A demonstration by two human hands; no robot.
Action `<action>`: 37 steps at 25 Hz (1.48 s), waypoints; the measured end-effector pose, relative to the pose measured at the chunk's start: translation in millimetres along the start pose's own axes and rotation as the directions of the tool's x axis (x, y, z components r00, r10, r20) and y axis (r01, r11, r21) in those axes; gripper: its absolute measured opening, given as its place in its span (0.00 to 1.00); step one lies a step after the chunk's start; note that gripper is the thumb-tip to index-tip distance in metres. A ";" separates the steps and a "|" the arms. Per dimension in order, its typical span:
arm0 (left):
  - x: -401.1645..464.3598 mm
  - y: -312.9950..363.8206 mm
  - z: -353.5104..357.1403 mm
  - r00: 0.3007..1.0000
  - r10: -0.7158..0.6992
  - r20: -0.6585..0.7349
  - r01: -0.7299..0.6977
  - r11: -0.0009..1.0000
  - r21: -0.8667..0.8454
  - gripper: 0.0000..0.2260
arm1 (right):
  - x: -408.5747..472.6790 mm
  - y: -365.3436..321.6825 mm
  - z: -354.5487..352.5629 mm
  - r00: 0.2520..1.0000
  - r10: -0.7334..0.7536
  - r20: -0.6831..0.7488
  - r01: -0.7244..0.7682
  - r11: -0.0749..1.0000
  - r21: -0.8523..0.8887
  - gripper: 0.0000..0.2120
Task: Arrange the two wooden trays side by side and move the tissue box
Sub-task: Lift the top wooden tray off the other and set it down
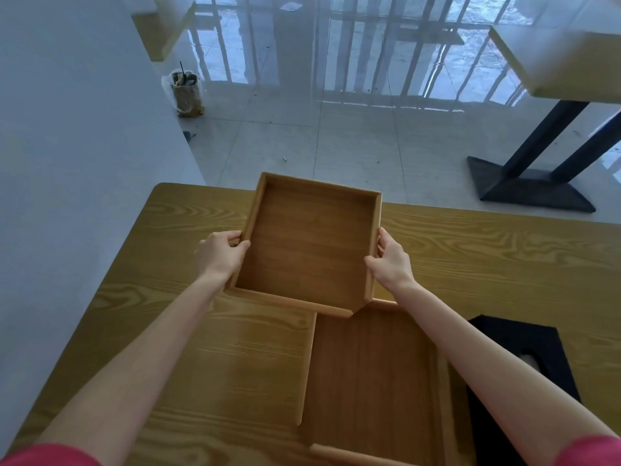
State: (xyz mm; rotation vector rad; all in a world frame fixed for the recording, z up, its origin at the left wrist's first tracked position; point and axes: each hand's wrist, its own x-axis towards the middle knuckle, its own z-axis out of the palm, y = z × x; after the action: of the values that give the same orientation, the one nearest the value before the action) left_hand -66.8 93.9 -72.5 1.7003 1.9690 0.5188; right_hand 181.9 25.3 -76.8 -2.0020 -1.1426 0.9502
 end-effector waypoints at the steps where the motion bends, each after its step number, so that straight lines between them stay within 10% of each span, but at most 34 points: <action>1: 9.0 0.3 1.8 1.000 -0.024 0.002 0.024 0.999 -0.036 0.17 | 9.3 -0.9 2.2 1.000 0.009 0.010 -0.009 1.000 -0.004 0.33; 11: 75.1 -12.3 39.8 0.990 -0.142 0.028 0.143 0.988 -0.057 0.17 | 91.8 1.8 29.1 0.996 0.057 0.075 -0.054 0.998 -0.034 0.33; 37: 62.9 -19.3 66.1 0.993 0.108 0.037 -0.112 0.988 0.106 0.20 | 94.7 35.4 40.1 0.993 -0.011 0.119 0.025 0.992 -0.124 0.30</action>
State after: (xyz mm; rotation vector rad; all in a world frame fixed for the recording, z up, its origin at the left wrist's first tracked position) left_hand -50.5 151.2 -144.2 1.8802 1.9205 0.4289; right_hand 198.2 101.7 -152.4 -2.0532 -1.3118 1.0215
